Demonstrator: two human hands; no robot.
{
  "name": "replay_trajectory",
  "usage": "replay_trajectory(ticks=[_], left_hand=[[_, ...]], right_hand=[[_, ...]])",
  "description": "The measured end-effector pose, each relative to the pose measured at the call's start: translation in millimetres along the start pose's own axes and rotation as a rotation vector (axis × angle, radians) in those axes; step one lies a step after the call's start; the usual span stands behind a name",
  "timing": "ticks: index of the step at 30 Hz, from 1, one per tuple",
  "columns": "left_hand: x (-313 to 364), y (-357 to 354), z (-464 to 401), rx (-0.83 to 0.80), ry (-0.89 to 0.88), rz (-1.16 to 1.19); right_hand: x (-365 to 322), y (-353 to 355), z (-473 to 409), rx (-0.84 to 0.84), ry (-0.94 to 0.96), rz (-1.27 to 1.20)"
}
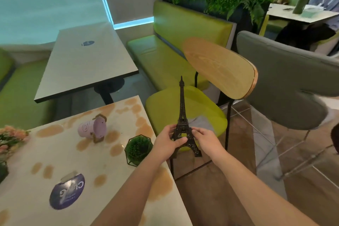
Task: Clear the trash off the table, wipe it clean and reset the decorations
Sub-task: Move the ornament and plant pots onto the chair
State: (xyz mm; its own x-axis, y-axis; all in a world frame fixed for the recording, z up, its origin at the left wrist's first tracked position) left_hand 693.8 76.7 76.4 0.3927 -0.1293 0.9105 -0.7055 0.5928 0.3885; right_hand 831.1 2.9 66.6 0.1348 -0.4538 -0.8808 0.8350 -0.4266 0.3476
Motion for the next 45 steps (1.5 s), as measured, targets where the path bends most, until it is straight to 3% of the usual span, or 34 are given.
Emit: replay_trajectory(ticks=[17,27,36,45], left_hand=[[25,-64,-116,0.362,0.158,-0.017],[18,-34,-187,0.398,0.185,-0.093],[1,-3,-278,0.33,0.193,-0.14],[-30,7,-366,0.303,0.156,-0.141]], right_hand=[[-5,61,-150,-0.252,0.052,0.048],[-33,40,-210,-0.229,-0.099,-0.121],[-48,19,-291,-0.099,-0.254,-0.237],[-55,3,-367,-0.109,-0.29,-0.3]])
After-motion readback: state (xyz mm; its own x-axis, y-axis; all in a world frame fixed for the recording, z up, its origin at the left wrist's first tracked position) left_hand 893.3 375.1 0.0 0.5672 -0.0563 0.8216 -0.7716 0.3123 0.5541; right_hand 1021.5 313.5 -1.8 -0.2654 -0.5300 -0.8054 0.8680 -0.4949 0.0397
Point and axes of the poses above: each hand's wrist, its own z-axis away from the middle knuckle, its own y-axis out of the back of the hand, x = y × z, the point moved 7 cm from there along -z, towards the middle knuckle, and after that the axes turned 4 degrees about -y, right-handed, at the moved point
